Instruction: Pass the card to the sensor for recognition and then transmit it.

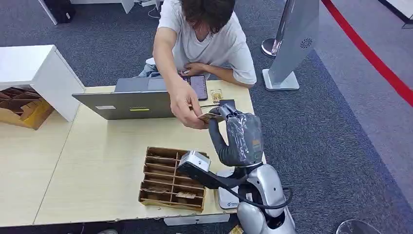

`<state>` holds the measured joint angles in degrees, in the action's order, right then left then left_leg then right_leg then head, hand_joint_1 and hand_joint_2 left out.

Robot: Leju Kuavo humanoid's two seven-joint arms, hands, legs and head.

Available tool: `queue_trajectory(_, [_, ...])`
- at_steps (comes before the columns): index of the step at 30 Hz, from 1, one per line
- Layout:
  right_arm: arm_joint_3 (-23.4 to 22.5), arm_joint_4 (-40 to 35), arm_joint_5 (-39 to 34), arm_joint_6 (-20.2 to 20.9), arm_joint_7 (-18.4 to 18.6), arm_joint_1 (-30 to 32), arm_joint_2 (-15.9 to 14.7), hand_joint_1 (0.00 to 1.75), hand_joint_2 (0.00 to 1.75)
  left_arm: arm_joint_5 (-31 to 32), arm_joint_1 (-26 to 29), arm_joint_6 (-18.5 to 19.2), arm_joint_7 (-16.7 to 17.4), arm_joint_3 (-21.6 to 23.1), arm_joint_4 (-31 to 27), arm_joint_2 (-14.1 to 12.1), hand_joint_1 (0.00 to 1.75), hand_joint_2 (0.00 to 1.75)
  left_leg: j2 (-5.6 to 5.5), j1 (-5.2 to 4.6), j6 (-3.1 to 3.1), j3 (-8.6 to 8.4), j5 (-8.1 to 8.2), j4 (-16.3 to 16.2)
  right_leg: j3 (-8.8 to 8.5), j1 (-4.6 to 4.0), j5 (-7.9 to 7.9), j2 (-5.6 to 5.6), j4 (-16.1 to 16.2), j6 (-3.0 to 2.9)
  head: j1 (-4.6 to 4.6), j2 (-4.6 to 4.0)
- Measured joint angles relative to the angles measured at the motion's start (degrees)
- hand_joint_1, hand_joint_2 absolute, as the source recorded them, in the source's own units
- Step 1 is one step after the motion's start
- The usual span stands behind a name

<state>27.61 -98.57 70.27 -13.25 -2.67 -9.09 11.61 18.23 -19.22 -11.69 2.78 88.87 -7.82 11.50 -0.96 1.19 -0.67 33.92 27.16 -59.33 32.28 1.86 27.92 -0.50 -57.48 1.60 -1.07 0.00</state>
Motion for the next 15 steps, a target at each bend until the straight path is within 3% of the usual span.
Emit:
queue_trajectory(1, [0.0, 0.2, 0.0, 0.0, 0.0, 0.0, 0.0, 1.75, 1.75, 0.0, 0.0, 0.0, 0.0, 0.0, 0.0, 0.0, 0.00, 0.00, 0.00, 0.00, 0.00, 0.00, 0.00, 0.0, 0.00, 0.00, 0.00, 0.00, 0.0, 0.00, 0.00, 0.00])
queue_trajectory(2, [0.1, 0.3, 0.0, 0.0, -0.1, 0.0, 0.0, 1.17, 1.75, 0.0, 0.0, 0.1, 0.0, 0.0, 0.0, 0.0, 0.00, 0.00, 0.00, 0.00, 0.00, 0.00, 0.00, 0.0, 0.00, 0.00, 0.00, 0.00, 0.0, 0.00, 0.00, 0.00])
queue_trajectory(3, [0.2, 0.5, -0.1, -0.1, -0.2, -0.1, 0.0, 0.00, 1.75, 0.1, 0.0, 0.2, 0.0, 0.0, 0.0, 0.0, 0.00, 0.00, 0.00, 0.00, 0.00, 0.00, 0.00, 0.0, 0.00, 0.00, 0.00, 0.00, 0.0, 0.00, 0.00, 0.00])
queue_trajectory(7, [0.7, 0.9, -0.4, -0.3, -0.3, -0.1, 0.0, 0.00, 1.75, 0.1, 0.0, 0.4, 0.0, 0.0, -0.1, 0.0, 0.00, 0.00, 0.00, 0.00, 0.00, 0.00, 0.00, 0.0, 0.00, 0.00, 0.00, 0.00, 0.0, 0.00, 0.00, 0.00])
queue_trajectory(8, [0.7, 0.9, -0.6, -0.3, -0.3, -0.1, 0.0, 0.00, 0.00, 0.1, 0.0, 0.4, 0.0, 0.0, -0.1, 0.0, 0.00, 0.00, 0.00, 0.00, 0.00, 0.00, 0.00, 0.0, 0.00, 0.00, 0.00, 0.00, 0.0, 0.00, 0.00, 0.00])
queue_trajectory(15, [1.4, 0.5, -1.3, -0.3, -0.5, 0.1, 0.0, 0.00, 0.00, 0.1, 0.0, 0.3, 0.5, 0.0, -0.1, 0.0, 0.00, 0.00, 0.00, 0.00, 0.00, 0.00, 0.00, 0.0, 0.00, 0.00, 0.00, 0.00, 0.0, 0.00, 0.00, 0.00])
